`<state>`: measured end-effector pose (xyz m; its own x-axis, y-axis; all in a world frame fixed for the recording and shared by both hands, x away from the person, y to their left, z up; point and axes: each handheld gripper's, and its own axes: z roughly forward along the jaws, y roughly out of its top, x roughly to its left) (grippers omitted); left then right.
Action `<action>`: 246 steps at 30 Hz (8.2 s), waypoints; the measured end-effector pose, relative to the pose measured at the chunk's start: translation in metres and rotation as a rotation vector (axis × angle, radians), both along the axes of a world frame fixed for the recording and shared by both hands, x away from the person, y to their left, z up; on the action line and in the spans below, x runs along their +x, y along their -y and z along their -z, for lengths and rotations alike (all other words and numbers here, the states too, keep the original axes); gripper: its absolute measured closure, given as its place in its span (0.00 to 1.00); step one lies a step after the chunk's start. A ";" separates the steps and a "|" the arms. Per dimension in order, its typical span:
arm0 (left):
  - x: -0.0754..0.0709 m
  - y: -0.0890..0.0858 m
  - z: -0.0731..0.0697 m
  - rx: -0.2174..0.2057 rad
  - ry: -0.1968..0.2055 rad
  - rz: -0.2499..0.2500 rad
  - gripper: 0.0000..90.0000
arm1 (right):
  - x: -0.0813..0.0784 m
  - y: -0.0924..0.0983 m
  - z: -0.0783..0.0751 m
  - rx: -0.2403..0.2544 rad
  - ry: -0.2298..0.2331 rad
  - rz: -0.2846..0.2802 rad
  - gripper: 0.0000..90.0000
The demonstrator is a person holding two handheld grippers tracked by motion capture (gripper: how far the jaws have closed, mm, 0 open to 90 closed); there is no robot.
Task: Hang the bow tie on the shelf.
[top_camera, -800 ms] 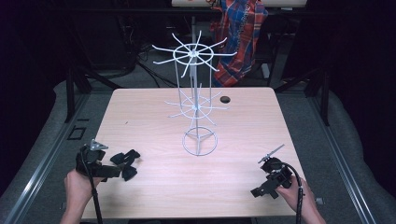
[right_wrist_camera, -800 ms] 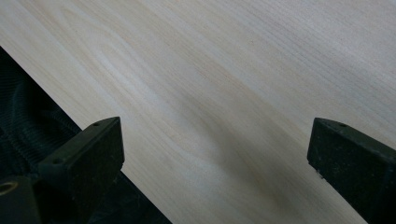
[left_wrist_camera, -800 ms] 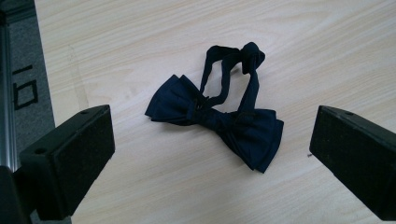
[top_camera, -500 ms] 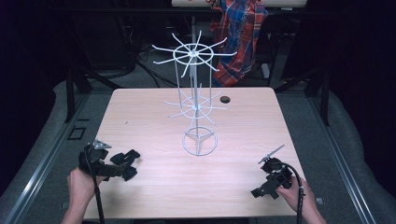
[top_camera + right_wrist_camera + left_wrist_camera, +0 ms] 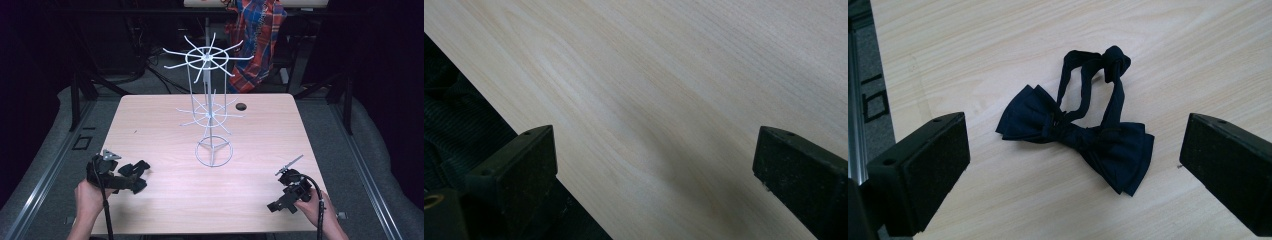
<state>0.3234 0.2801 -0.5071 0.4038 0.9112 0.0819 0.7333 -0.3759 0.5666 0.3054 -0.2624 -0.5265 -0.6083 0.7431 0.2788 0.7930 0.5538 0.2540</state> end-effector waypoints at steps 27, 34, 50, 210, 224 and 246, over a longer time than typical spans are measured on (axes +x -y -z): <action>0.020 0.019 0.016 0.002 -0.116 0.066 0.00 | 0.002 -0.007 0.002 -0.029 -0.004 -0.043 0.05; 0.024 0.022 0.020 -0.001 -0.126 0.068 0.00 | 0.002 -0.009 0.001 -0.015 0.012 -0.041 0.05; 0.039 0.028 0.025 0.025 -0.099 0.039 0.29 | 0.004 -0.008 0.002 -0.029 -0.007 -0.061 0.05; 0.020 0.113 -0.104 -0.362 0.301 0.350 0.97 | 0.004 -0.010 0.002 -0.032 -0.002 -0.081 0.06; 0.032 0.123 -0.090 -0.338 0.257 0.341 0.97 | 0.003 -0.011 0.001 -0.027 -0.003 -0.079 0.06; 0.049 0.145 -0.074 -0.304 0.215 0.331 0.97 | 0.003 -0.010 0.002 -0.034 -0.010 -0.086 0.06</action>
